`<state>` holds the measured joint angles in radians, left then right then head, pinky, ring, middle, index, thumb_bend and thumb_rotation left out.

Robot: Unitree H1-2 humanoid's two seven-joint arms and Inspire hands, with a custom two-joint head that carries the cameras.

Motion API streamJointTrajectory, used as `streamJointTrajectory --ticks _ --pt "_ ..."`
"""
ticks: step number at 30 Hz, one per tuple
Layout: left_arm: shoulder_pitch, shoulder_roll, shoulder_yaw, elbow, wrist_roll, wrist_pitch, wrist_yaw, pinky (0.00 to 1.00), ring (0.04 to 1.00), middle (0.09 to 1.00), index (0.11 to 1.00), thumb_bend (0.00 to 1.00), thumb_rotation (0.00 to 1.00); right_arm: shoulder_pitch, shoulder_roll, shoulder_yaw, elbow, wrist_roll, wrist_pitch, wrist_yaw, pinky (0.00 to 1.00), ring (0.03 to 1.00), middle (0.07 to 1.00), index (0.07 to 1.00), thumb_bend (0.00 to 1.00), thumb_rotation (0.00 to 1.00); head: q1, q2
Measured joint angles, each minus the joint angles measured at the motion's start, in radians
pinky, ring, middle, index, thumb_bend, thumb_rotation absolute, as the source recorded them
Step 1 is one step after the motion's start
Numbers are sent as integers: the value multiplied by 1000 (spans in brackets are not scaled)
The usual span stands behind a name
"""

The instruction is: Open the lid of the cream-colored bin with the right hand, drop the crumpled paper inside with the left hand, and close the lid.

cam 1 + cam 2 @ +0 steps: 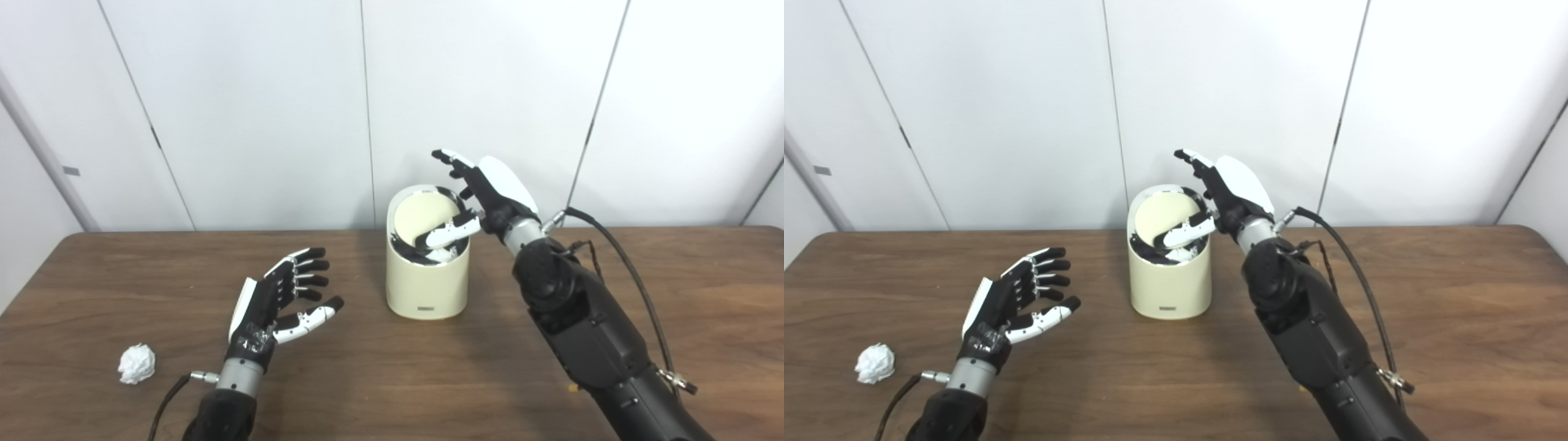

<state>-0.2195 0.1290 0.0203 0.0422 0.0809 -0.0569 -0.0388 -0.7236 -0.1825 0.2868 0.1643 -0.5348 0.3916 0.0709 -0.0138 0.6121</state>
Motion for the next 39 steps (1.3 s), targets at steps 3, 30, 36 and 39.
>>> streamJointTrajectory --ticks 3,30,36,39 --pt "0 0 0 0 0 0 0 616 691 754 793 640 46 23 2 -43 -27 43 -11 3 732 868 915 908 750 250 0 0" --pt "-12 5 1 10 -6 -1 -3 604 697 756 791 650 80 228 -67 -268 -144 286 -152 5 664 807 892 891 643 346 -2 5" --pt "-13 5 1 10 -6 -1 -2 603 694 755 796 648 81 358 -57 -277 -182 350 -204 6 669 811 888 881 607 312 15 3" --pt "-13 4 0 10 -6 -2 -2 613 692 753 795 649 76 391 -33 -288 -198 376 -205 4 692 835 901 903 614 327 32 2"
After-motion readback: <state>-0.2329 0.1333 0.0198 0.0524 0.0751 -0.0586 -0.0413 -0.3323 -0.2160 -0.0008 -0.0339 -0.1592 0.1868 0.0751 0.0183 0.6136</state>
